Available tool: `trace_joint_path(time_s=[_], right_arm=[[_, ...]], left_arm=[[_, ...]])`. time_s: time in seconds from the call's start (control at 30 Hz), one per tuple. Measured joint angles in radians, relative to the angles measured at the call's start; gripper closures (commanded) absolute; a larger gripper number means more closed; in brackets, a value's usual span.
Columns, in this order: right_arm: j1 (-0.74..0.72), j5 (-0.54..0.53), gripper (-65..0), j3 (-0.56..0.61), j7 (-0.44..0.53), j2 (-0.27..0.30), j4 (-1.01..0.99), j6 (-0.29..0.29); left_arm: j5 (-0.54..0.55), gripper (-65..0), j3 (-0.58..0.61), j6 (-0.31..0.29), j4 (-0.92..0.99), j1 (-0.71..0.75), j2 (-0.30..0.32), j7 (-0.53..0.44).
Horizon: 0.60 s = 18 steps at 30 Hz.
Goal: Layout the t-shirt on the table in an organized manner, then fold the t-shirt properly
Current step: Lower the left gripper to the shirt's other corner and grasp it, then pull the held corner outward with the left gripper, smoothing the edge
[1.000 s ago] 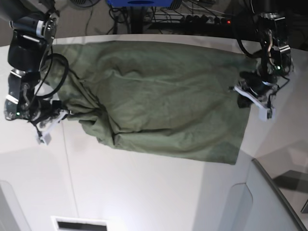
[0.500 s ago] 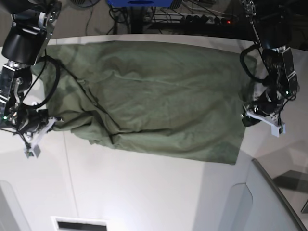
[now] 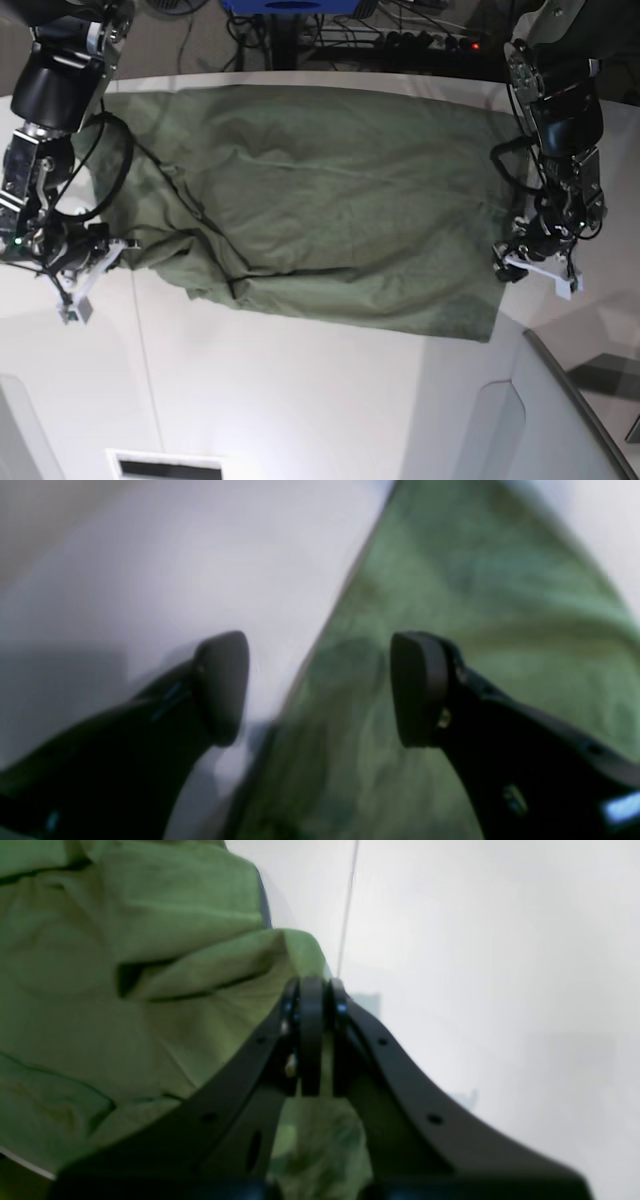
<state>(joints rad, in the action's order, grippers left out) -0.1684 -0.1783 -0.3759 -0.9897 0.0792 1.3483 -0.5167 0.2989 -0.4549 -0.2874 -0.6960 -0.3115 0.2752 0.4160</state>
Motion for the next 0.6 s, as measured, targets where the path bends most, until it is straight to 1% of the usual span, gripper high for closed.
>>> trace_joint_path(time_s=[0.03, 0.07, 0.1, 0.13, 0.17, 0.2, 0.23, 0.33, 0.4, 0.5, 0.6], right_arm=[[0.001, -0.001, 0.0, 0.000, 0.001, 0.000, 0.000, 0.000], [0.001, -0.001, 0.0, 0.000, 0.002, 0.000, 0.000, 0.000], [0.000, 0.000, 0.0, 0.000, 0.002, 0.000, 0.000, 0.000], [-0.002, -0.001, 0.0, 0.000, 0.002, 0.000, 0.000, 0.000], [-0.002, -0.001, 0.0, 0.000, 0.002, 0.000, 0.000, 0.000], [-0.002, -0.001, 0.0, 0.000, 0.002, 0.000, 0.000, 0.000], [-0.002, -0.001, 0.0, 0.000, 0.002, 0.000, 0.000, 0.000], [0.001, 0.000, 0.0, 0.000, 0.002, 0.000, 0.000, 0.000], [0.001, -0.001, 0.0, 0.000, 0.002, 0.000, 0.000, 0.000], [0.001, 0.002, 0.0, -0.002, 0.006, 0.001, 0.000, 0.000], [0.003, 0.000, 0.0, -0.002, 0.005, 0.001, 0.000, 0.000]], left_arm=[[-0.012, -42.3, 0.000, 0.000, 0.011, -0.005, 0.001, -0.009], [-0.016, -40.2, 0.000, 0.000, 0.019, -0.008, 0.001, -0.013], [-0.016, -35.7, 0.000, 0.000, 0.023, -0.010, -0.001, -0.016], [-0.018, -28.6, 0.000, 0.002, 0.021, -0.009, -0.005, -0.019], [-0.021, -17.9, 0.000, 0.003, 0.021, -0.006, -0.007, -0.025], [-0.016, -4.8, 0.000, 0.003, 0.022, -0.002, -0.010, -0.025], [-0.018, 0.0, 0.000, 0.003, 0.023, -0.001, -0.011, -0.019], [-0.019, 0.0, 0.000, 0.003, 0.020, 0.005, -0.012, -0.020], [-0.024, 0.0, 0.000, 0.001, -0.021, 0.027, -0.015, 0.004], [-0.034, 0.0, 0.038, 0.006, -0.185, 0.125, -0.024, 0.034], [-0.036, 0.0, 0.073, 0.003, -0.371, 0.217, -0.027, 0.141]])
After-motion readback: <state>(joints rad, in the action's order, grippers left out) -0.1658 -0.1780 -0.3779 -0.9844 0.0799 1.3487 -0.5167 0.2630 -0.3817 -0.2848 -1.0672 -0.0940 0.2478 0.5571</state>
